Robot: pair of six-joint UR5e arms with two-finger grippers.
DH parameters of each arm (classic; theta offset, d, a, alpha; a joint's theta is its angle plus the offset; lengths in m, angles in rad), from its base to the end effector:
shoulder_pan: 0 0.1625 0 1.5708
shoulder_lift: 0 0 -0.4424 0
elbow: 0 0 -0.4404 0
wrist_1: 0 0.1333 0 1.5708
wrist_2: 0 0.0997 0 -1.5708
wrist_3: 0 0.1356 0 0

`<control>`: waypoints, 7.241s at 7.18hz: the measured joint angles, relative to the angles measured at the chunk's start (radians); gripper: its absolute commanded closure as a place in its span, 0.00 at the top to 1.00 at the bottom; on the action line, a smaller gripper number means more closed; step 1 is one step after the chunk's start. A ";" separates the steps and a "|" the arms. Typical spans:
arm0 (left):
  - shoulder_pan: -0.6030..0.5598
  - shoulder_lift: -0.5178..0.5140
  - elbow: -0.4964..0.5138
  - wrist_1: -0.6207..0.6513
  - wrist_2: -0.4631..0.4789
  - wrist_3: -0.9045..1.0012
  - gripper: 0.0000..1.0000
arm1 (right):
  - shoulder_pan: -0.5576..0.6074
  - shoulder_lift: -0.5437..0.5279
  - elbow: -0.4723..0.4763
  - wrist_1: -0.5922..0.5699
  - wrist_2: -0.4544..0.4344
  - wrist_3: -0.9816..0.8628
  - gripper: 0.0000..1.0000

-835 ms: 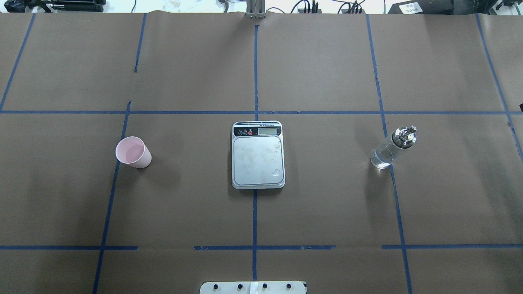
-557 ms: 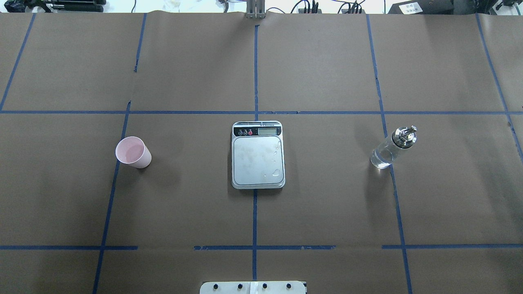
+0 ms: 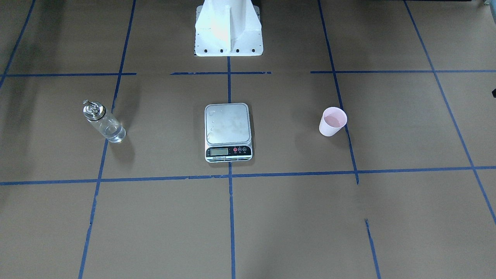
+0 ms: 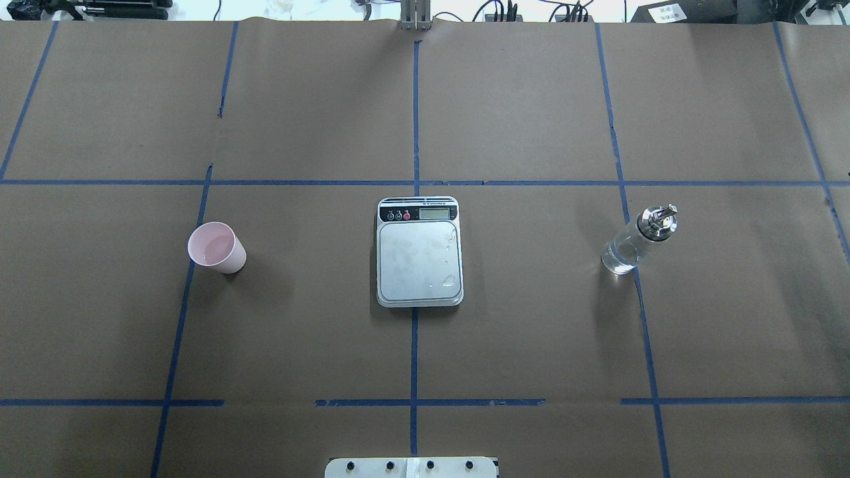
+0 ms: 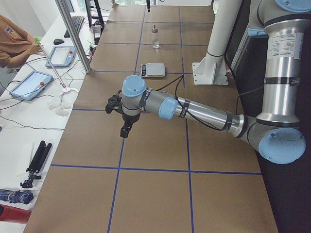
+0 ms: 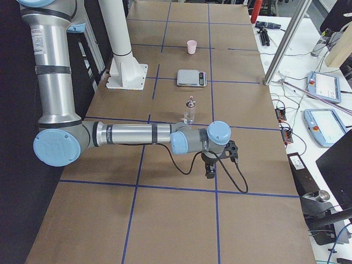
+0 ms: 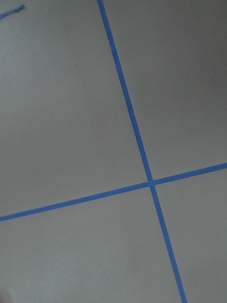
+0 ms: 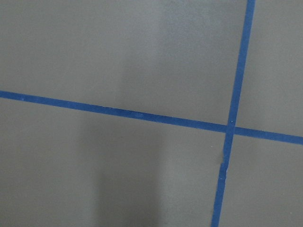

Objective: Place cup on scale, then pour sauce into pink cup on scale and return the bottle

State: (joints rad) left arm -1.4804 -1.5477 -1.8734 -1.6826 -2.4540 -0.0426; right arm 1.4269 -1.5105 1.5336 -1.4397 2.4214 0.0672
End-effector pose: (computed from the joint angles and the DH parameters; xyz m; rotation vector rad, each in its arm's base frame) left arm 0.0202 -0.5385 0.5248 0.3069 0.8947 0.2169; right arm -0.0520 -0.5777 0.6670 0.0546 -0.8600 -0.1375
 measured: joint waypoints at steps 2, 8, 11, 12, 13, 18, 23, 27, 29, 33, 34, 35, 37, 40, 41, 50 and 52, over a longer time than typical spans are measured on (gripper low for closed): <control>0.091 0.001 0.014 -0.111 -0.154 -0.116 1.00 | -0.002 -0.011 -0.013 0.052 0.043 -0.009 1.00; 0.664 -0.191 0.078 -0.387 0.233 -1.046 1.00 | -0.068 -0.008 0.010 0.172 0.193 0.118 1.00; 0.698 -0.175 0.095 -0.387 0.276 -1.079 0.94 | -0.079 -0.009 0.012 0.174 0.161 0.130 1.00; 0.701 -0.176 0.104 -0.387 0.278 -1.080 0.68 | -0.080 -0.009 0.012 0.174 0.156 0.130 1.00; 0.704 -0.183 0.117 -0.387 0.278 -1.081 0.01 | -0.081 -0.009 0.010 0.173 0.154 0.131 1.00; 0.705 -0.311 0.088 -0.166 0.301 -1.121 0.00 | -0.084 -0.013 0.018 0.196 0.157 0.132 1.00; 0.855 -0.758 0.200 0.059 0.408 -1.435 0.00 | -0.143 -0.048 0.012 0.473 0.163 0.253 1.00; 0.921 -0.807 0.257 0.054 0.450 -1.449 0.18 | -0.169 -0.072 0.011 0.559 0.160 0.312 1.00; 0.927 -0.803 0.269 0.024 0.450 -1.449 0.21 | -0.171 -0.073 0.010 0.561 0.159 0.313 1.00; 0.925 -0.794 0.238 -0.008 0.448 -1.449 0.70 | -0.180 -0.073 0.010 0.561 0.157 0.319 1.00; 0.916 -0.774 0.183 -0.005 0.448 -1.449 0.70 | -0.200 -0.073 0.015 0.574 0.158 0.335 1.00; 0.901 -0.732 0.109 -0.003 0.449 -1.447 0.70 | -0.230 -0.073 0.019 0.613 0.147 0.374 1.00; 0.869 -0.637 -0.019 -0.002 0.452 -1.443 0.70 | -0.337 -0.083 0.021 0.796 0.072 0.581 1.00; 0.856 -0.604 -0.041 -0.002 0.456 -1.442 0.70 | -0.593 -0.231 0.130 1.059 -0.234 0.767 1.00; 0.853 -0.603 -0.042 -0.002 0.456 -1.442 0.70 | -0.690 -0.267 0.188 1.074 -0.372 0.835 1.00; 0.853 -0.603 -0.046 -0.005 0.455 -1.448 0.73 | -1.120 -0.286 0.347 0.836 -1.270 1.131 1.00; 0.852 -0.602 -0.045 -0.005 0.455 -1.448 0.73 | -1.161 -0.277 0.360 0.801 -1.367 1.134 1.00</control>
State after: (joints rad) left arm -0.6283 -2.1493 -1.9184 -1.6874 -1.9988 -1.4907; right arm 0.2657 -1.7871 1.8936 -0.6388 1.0546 1.2009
